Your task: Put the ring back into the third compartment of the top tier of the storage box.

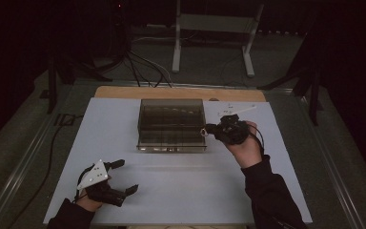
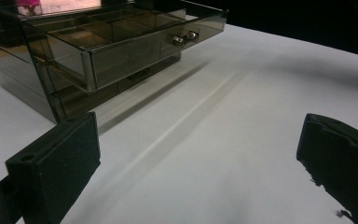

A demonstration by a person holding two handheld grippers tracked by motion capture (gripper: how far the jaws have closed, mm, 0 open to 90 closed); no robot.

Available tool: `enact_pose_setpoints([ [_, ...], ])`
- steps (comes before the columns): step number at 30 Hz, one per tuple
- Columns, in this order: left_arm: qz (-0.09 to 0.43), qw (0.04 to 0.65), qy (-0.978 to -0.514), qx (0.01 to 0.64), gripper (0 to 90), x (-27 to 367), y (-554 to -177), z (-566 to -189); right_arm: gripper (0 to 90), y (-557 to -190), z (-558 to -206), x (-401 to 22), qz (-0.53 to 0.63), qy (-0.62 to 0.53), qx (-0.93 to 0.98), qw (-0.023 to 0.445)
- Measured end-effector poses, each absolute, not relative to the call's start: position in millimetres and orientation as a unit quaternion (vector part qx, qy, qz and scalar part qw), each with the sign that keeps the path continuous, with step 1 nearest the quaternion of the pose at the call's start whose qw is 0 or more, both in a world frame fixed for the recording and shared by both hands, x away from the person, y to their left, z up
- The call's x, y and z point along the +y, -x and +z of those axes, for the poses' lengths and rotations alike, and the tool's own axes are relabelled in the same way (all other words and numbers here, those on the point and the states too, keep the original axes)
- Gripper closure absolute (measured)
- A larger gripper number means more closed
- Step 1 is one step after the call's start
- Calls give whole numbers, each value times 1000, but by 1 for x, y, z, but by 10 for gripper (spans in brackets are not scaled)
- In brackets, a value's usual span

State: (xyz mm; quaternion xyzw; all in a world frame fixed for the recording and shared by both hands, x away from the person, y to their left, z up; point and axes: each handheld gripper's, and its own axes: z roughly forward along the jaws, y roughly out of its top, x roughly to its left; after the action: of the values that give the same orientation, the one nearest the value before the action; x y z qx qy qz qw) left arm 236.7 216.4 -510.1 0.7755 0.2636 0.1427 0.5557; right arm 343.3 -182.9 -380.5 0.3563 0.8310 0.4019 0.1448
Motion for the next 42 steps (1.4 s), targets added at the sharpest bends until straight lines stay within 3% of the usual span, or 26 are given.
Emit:
enact_pose_setpoints([
  [42,139,559,-774,263,6,217,-237,-511,858,-371,-421,-144,382,-360,847,79],
])
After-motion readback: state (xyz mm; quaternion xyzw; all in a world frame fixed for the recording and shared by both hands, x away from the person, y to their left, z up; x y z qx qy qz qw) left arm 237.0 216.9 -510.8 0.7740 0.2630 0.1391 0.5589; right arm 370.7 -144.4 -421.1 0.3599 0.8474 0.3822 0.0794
